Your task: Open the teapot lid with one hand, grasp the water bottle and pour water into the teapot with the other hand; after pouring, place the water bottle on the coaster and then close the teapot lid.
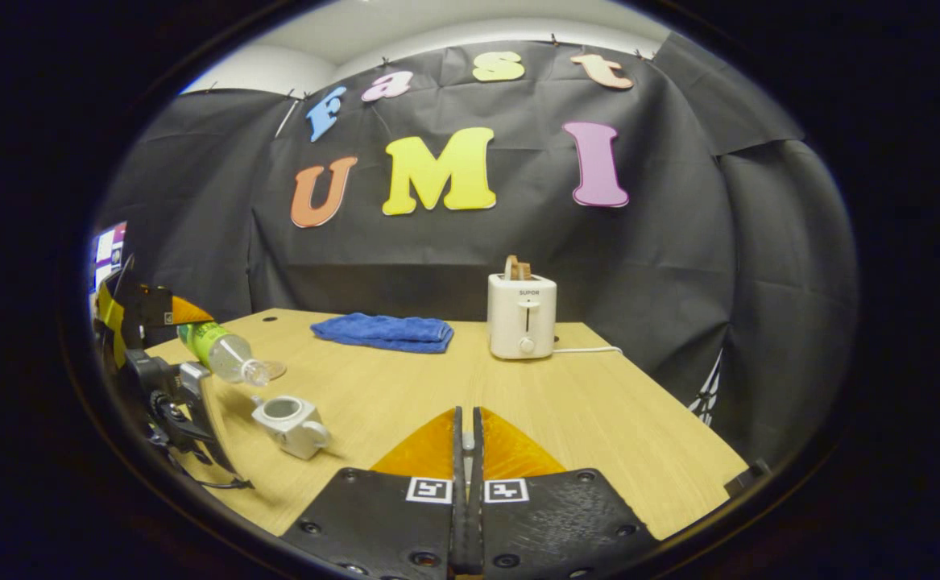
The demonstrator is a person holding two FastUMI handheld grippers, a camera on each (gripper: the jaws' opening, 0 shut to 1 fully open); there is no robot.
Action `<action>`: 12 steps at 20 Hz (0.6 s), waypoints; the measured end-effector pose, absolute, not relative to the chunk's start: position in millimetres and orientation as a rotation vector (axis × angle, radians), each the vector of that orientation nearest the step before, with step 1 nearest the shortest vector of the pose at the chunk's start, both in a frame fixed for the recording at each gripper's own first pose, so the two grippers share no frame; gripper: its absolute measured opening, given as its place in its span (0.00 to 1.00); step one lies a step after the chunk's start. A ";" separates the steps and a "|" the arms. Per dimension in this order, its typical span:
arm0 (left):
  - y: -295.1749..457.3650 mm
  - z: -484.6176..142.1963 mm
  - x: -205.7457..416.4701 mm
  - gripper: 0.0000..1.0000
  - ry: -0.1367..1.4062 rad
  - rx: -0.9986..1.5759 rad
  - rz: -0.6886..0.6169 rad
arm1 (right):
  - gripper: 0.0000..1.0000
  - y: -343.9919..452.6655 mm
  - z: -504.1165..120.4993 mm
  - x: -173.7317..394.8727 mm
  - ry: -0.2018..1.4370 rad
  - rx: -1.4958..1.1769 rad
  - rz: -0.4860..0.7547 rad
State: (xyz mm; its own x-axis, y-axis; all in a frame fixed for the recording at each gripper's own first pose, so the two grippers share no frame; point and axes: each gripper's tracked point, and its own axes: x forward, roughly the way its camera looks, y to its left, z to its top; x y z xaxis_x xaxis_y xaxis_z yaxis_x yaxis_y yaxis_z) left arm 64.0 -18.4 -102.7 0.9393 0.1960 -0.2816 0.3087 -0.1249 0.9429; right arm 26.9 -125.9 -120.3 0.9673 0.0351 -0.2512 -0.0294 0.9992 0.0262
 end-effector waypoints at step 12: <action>-26.8 -77.0 69.9 0.72 0.330 1.942 -0.081 | 0.00 -127.7 -121.0 26.8 0.248 0.036 0.039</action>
